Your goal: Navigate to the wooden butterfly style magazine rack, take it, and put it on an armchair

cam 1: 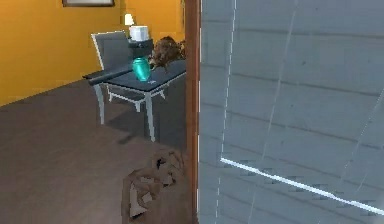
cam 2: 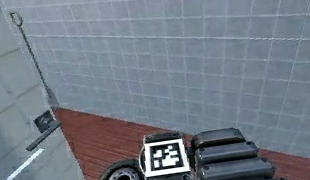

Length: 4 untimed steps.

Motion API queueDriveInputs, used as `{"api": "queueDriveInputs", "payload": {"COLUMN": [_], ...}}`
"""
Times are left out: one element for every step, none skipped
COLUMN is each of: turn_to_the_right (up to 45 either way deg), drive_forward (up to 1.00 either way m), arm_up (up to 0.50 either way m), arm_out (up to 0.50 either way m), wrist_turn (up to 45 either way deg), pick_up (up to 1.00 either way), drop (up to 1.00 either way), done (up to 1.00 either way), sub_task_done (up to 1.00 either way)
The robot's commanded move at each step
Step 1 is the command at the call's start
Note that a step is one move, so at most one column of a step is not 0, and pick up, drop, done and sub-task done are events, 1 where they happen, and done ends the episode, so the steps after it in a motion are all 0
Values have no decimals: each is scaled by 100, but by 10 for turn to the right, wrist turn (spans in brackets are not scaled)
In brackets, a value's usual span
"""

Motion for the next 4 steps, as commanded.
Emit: {"api": "queueDriveInputs", "payload": {"turn_to_the_right": [0,-450,-210,0], "drive_forward": [40,0,0,100], "arm_up": [0,0,0,0], "arm_out": [0,0,0,0], "wrist_turn": [0,0,0,0], "pick_up": [0,0,0,0], "drop": [0,0,0,0], "done": [0,0,0,0], "sub_task_done": [0,0,0,0]}}
